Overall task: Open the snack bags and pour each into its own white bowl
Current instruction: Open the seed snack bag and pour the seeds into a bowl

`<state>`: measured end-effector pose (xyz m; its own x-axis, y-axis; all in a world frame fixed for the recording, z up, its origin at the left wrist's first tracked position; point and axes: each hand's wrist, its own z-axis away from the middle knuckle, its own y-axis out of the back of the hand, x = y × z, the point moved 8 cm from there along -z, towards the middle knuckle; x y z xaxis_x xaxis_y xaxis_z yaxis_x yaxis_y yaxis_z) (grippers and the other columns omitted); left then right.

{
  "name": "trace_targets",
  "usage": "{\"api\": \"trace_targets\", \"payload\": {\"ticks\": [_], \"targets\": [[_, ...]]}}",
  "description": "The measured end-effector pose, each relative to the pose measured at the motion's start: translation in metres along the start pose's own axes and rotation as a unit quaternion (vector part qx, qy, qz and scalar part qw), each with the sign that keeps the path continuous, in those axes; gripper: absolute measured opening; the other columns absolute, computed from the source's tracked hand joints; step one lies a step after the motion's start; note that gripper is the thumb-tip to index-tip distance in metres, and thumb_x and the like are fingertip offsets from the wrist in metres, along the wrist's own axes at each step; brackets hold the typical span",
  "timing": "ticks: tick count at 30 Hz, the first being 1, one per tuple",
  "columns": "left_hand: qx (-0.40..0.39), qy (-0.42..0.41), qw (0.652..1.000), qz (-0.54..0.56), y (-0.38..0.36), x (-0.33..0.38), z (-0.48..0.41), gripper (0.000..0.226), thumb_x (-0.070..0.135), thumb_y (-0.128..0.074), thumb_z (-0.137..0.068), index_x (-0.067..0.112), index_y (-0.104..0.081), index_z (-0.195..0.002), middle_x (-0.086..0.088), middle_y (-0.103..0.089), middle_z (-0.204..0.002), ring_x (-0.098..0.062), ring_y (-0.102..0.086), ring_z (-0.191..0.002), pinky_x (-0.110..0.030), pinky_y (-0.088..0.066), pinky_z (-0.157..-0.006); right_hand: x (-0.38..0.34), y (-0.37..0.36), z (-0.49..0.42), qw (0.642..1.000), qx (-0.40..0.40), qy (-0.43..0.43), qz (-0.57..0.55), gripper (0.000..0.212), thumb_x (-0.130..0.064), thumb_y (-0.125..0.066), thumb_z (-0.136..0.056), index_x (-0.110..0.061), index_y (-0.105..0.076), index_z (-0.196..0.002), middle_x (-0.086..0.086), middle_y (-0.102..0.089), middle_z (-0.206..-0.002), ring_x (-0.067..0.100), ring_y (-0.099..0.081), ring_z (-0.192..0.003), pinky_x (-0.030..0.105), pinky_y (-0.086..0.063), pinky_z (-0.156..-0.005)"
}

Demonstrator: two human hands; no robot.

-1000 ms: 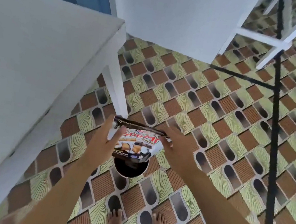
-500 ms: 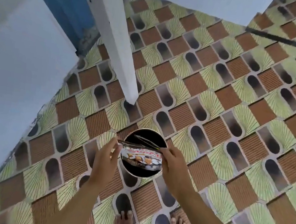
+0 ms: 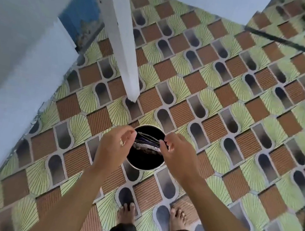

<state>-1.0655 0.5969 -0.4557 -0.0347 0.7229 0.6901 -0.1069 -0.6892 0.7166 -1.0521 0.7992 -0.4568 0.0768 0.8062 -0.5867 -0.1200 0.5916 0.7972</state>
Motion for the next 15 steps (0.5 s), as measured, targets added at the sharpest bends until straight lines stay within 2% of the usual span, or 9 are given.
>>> {"api": "trace_targets", "payload": {"ticks": [4, 7, 9, 11, 15], "targets": [[0.068, -0.061, 0.996, -0.024, 0.1, 0.123, 0.01, 0.01, 0.026, -0.062, -0.097, 0.021, -0.069, -0.104, 0.011, -0.068, -0.087, -0.002, -0.063, -0.073, -0.016, -0.053, -0.066, -0.095, 0.122, 0.013, 0.992, 0.08, 0.096, -0.013, 0.016, -0.03, -0.059, -0.096, -0.018, -0.061, -0.085, -0.006, -0.059, -0.077, 0.013, -0.052, -0.061, 0.033, -0.047, -0.057], [0.123, -0.081, 0.987, -0.067, 0.187, 0.205, 0.034, 0.007, 0.029, -0.063, -0.096, 0.03, -0.066, -0.102, 0.016, -0.066, -0.084, -0.003, -0.062, -0.07, -0.021, -0.054, -0.064, -0.169, 0.213, 0.032, 0.976, 0.142, 0.164, -0.007, 0.013, -0.027, -0.063, -0.094, -0.02, -0.062, -0.084, -0.013, -0.052, -0.073, 0.009, -0.045, -0.061, 0.026, -0.037, -0.059], [0.148, -0.073, 0.982, -0.091, 0.243, 0.242, 0.055, 0.007, 0.032, -0.062, -0.095, 0.033, -0.065, -0.101, 0.015, -0.066, -0.083, -0.004, -0.062, -0.071, -0.03, -0.056, -0.066, -0.219, 0.258, 0.045, 0.965, 0.143, 0.219, -0.014, 0.011, -0.028, -0.064, -0.094, -0.02, -0.062, -0.086, -0.013, -0.051, -0.073, 0.009, -0.045, -0.061, 0.026, -0.038, -0.06], [0.176, -0.055, 0.977, -0.111, 0.296, 0.266, 0.083, 0.007, 0.035, -0.061, -0.095, 0.035, -0.063, -0.102, 0.014, -0.067, -0.084, -0.006, -0.063, -0.072, -0.036, -0.057, -0.07, -0.269, 0.289, 0.057, 0.953, 0.126, 0.275, -0.018, 0.011, -0.029, -0.061, -0.094, -0.019, -0.062, -0.09, -0.01, -0.055, -0.074, 0.012, -0.05, -0.061, 0.031, -0.046, -0.061], [0.269, -0.015, 0.952, -0.147, 0.391, 0.286, 0.16, 0.004, 0.035, -0.06, -0.095, 0.035, -0.062, -0.098, 0.016, -0.066, -0.081, -0.004, -0.062, -0.071, -0.033, -0.056, -0.069, -0.37, 0.316, 0.086, 0.919, 0.096, 0.381, -0.031, 0.01, -0.028, -0.061, -0.094, -0.019, -0.062, -0.089, -0.007, -0.06, -0.072, 0.013, -0.056, -0.06, 0.037, -0.051, -0.058]]}}
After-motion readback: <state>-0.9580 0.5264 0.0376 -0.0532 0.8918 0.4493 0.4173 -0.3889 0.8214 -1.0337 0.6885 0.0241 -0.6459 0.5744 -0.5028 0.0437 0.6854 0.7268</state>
